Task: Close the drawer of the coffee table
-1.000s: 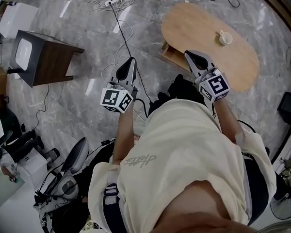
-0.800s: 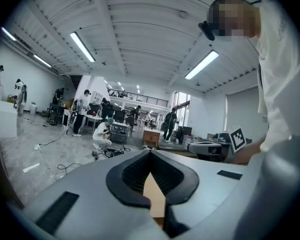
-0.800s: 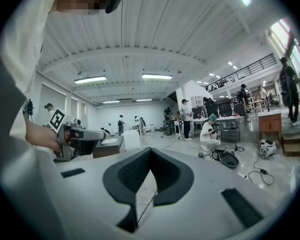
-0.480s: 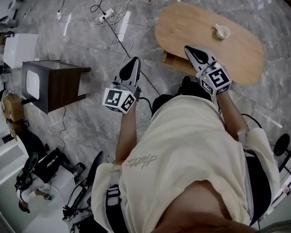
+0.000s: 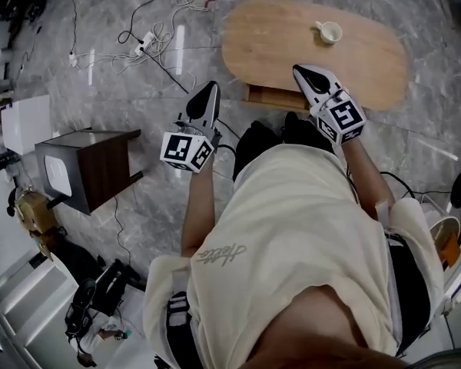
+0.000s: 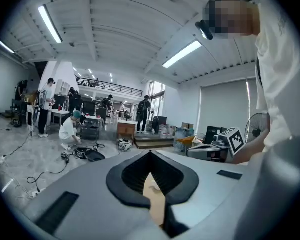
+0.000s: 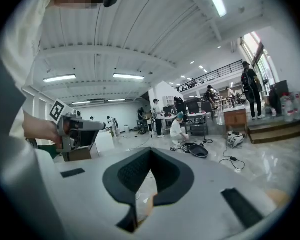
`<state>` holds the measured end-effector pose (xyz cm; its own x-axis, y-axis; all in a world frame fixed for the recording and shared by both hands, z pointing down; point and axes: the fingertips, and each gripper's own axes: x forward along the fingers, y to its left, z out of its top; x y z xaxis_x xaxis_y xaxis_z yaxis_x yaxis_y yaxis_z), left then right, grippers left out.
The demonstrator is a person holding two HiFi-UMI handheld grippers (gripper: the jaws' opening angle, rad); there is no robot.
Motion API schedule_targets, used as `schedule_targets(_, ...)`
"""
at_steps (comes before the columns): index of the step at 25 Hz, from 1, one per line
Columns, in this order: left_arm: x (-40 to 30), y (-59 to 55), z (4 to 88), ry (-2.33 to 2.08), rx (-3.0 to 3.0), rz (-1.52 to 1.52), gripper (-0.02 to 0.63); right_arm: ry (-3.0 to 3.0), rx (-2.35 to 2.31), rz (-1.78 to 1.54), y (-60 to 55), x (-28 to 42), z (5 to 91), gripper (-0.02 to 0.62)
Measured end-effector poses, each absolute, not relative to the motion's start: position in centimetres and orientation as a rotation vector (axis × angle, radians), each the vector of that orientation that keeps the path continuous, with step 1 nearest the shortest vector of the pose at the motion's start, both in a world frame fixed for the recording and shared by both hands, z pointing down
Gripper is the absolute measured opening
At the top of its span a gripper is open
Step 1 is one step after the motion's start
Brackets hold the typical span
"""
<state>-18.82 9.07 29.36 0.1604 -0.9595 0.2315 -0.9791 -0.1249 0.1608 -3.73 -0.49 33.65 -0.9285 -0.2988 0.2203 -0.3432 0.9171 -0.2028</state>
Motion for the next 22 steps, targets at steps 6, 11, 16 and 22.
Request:
schedule_targets(6,-19.9,6.2,30.5,-1.747,2.253,0.114,0.005,-2.838,0.666,0.345,-1.8,-3.0,34.5,-0.005)
schedule_targets(11,-21.1,4.5,29.3,-1.643,2.366,0.181,0.005,-2.816,0.838,0.383,-2.0,-3.2,32.2,-0.005)
schedule_targets(16,-22.0,3.4,30.1,-1.563,2.408,0.216,0.005,-2.804,0.984,0.402,-1.9,-3.5,30.5,-0.005)
schedule_targets(22,-22.0,3.3,33.3,-1.421,2.45,0.204,0.005,-2.682,1.091,0.423,-0.2,-3.0,32.6,-0.005)
